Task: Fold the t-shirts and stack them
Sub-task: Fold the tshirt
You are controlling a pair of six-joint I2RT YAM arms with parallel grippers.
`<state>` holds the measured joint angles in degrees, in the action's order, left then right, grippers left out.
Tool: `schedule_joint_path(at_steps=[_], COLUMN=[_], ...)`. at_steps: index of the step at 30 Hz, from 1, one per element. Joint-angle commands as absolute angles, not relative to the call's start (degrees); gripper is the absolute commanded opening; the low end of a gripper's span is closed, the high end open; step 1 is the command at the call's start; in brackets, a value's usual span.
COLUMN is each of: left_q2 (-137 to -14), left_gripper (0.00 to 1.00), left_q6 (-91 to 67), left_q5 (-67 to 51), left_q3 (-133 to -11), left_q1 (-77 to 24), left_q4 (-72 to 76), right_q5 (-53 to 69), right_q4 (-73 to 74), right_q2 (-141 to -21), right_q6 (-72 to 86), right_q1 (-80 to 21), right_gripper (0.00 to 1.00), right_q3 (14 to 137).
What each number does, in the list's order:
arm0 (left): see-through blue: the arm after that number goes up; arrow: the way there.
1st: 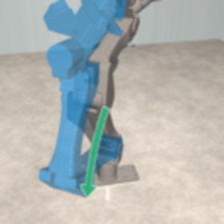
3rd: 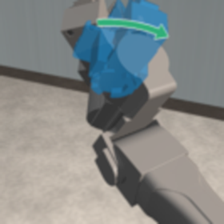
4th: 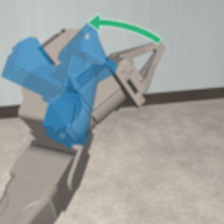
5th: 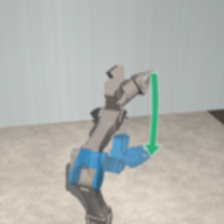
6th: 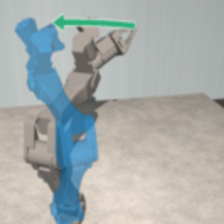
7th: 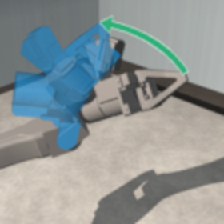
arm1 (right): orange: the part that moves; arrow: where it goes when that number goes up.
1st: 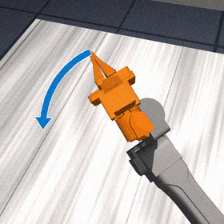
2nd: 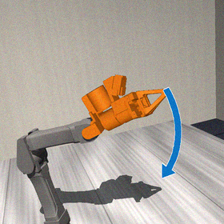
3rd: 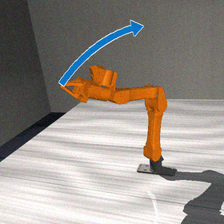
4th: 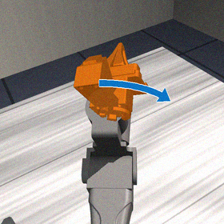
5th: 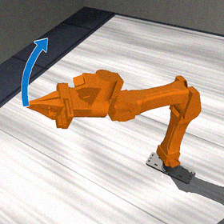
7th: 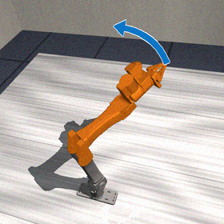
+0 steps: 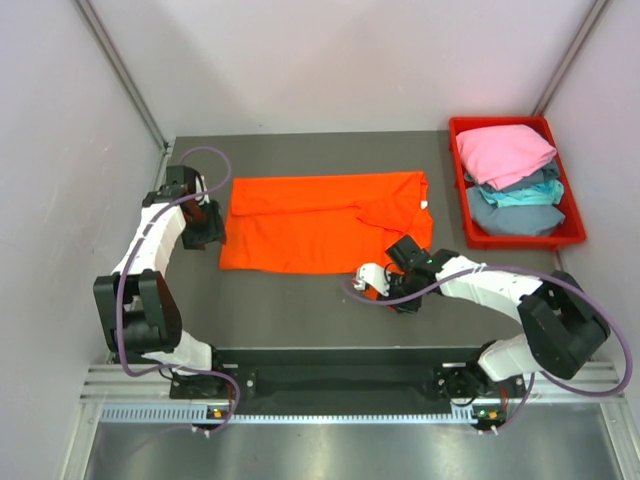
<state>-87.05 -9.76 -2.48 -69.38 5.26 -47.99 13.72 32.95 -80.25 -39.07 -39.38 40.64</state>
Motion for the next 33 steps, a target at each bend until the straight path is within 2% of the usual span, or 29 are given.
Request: schedule_joint_path(at_steps=[1, 2, 4, 15, 33], left_q2=[-85.1, -85.0, -85.1, -84.3, -100.5], left_gripper=[0.61, 0.61, 0.61, 0.6, 0.53], left_q6=[-10.3, -10.4, -10.5, -15.3, -14.5], left_q5=[-3.2, -3.3, -3.6, -7.5, -8.6], left_q3=[-68.3, -68.1, -67.5, -60.2, -67.9], left_q1=[5.9, 6.0, 6.2, 8.4, 10.4], left_q4=[-47.1, -47.1, -47.3, -47.5, -43.9], right_q5=[13.2, 12.3, 11.3, 7.5, 7.2], right_q4=[29.4, 29.1, 29.3, 36.8, 33.7], right_q2=[-82.1, -81.8, -81.0, -76.0, -77.1], right_q6=[-40.2, -40.3, -40.5, -41.7, -40.3], right_q1=[-40.6, -40.6, -40.6, -37.9, -34.5], right_gripper=[0.18, 0.08, 0.0, 0.0, 0.0], right_q3=[40.9, 40.4, 40.4, 49.5, 50.5])
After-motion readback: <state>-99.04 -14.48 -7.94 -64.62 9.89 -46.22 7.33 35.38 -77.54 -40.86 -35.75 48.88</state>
